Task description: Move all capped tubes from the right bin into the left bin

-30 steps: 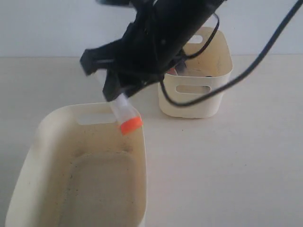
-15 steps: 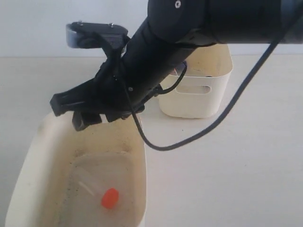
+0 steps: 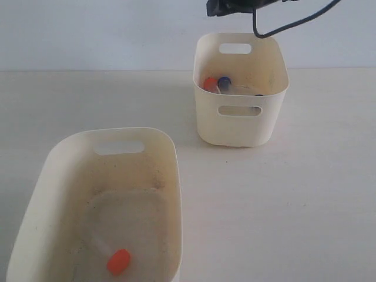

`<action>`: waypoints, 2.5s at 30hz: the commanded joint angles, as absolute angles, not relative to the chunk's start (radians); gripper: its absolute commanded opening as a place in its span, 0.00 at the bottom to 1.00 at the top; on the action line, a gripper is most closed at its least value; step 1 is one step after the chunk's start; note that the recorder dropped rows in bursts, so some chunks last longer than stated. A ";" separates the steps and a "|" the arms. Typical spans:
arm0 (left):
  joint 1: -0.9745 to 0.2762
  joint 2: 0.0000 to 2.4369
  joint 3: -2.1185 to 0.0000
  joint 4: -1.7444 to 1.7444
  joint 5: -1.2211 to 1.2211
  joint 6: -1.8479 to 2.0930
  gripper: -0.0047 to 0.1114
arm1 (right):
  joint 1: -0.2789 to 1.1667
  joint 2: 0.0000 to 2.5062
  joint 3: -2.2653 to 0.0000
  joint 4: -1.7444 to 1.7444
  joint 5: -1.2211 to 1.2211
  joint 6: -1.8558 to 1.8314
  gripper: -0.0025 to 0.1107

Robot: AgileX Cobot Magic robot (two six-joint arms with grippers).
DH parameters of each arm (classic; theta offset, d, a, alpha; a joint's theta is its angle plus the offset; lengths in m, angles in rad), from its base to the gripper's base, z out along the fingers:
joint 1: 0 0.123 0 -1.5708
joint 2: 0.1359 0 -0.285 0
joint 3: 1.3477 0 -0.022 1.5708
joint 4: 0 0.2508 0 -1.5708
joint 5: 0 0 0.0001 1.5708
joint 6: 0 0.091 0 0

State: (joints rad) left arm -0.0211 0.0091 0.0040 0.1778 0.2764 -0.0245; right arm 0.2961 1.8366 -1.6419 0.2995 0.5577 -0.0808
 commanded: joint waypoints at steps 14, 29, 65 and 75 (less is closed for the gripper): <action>-0.020 0.007 0.000 0.177 0.261 -0.036 0.08 | 0.230 2.242 -1.989 0.135 0.803 0.097 0.26; -0.020 0.007 0.000 0.177 0.261 -0.036 0.08 | 0.230 2.340 -1.989 0.067 0.793 0.151 0.42; -0.020 0.007 0.000 0.177 0.261 -0.036 0.08 | 0.230 2.170 -1.989 -0.040 0.808 0.172 0.02; -0.020 0.007 0.000 0.177 0.261 -0.036 0.08 | 0.230 1.964 -1.989 -0.019 0.969 0.132 0.02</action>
